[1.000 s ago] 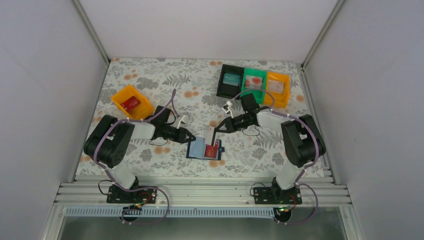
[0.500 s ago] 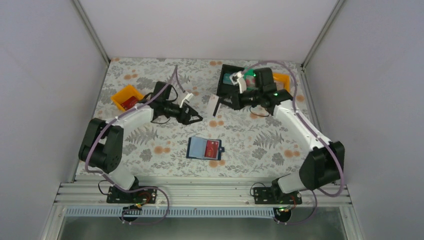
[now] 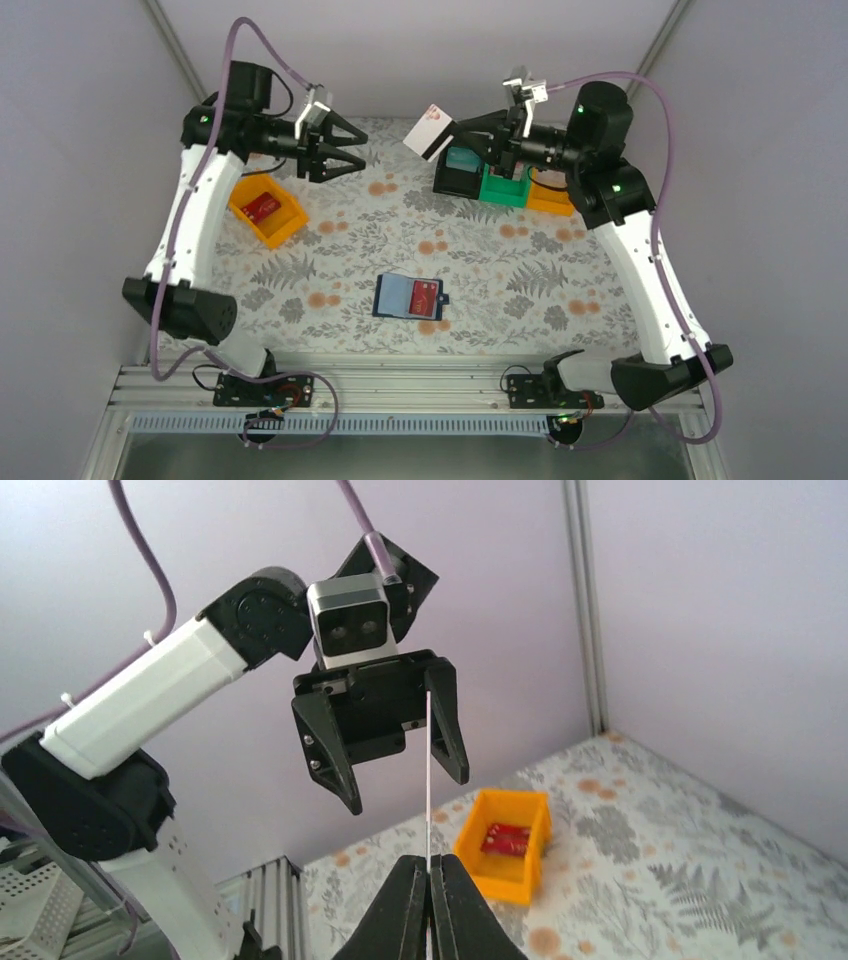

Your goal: Take the credit cards out of the card holder

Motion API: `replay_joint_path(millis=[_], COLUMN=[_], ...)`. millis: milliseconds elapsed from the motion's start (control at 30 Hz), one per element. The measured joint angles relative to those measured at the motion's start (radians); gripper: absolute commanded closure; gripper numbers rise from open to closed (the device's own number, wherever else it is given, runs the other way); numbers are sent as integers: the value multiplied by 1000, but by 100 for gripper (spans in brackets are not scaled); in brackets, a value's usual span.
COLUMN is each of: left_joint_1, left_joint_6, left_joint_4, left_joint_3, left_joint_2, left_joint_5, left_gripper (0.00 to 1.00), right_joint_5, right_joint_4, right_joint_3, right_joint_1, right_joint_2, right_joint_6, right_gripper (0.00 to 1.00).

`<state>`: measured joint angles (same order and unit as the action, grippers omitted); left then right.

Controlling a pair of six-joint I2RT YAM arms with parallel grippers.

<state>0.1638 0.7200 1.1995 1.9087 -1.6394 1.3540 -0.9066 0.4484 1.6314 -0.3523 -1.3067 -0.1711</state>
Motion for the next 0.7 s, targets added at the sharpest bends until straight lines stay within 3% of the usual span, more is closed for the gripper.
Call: replay_joint_path(millis=[267, 533, 567, 633, 700], left_joint_1=[45, 266, 280, 293, 303], left_joint_6=[-341, -610, -632, -666, -686], left_joint_4=[-260, -536, -557, -587, -602], left_joint_3=[17, 37, 42, 59, 85], left_joint_2=[230, 241, 233, 214, 193], left_joint_5=[-193, -280, -286, -293, -296], left_gripper=[35, 32, 34, 50, 81], right_joint_5=[-41, -43, -43, -43, -42], right_joint_4=[-139, -288, -294, -303, -307], right_joint_3=[54, 58, 58, 58, 58], right_joint_1=[-17, -97, -105, -122, -138], right_joint_2=[34, 61, 60, 60, 59], right_joint_6=[-68, -129, -132, -135, -135], right_gripper=[96, 96, 96, 96, 96])
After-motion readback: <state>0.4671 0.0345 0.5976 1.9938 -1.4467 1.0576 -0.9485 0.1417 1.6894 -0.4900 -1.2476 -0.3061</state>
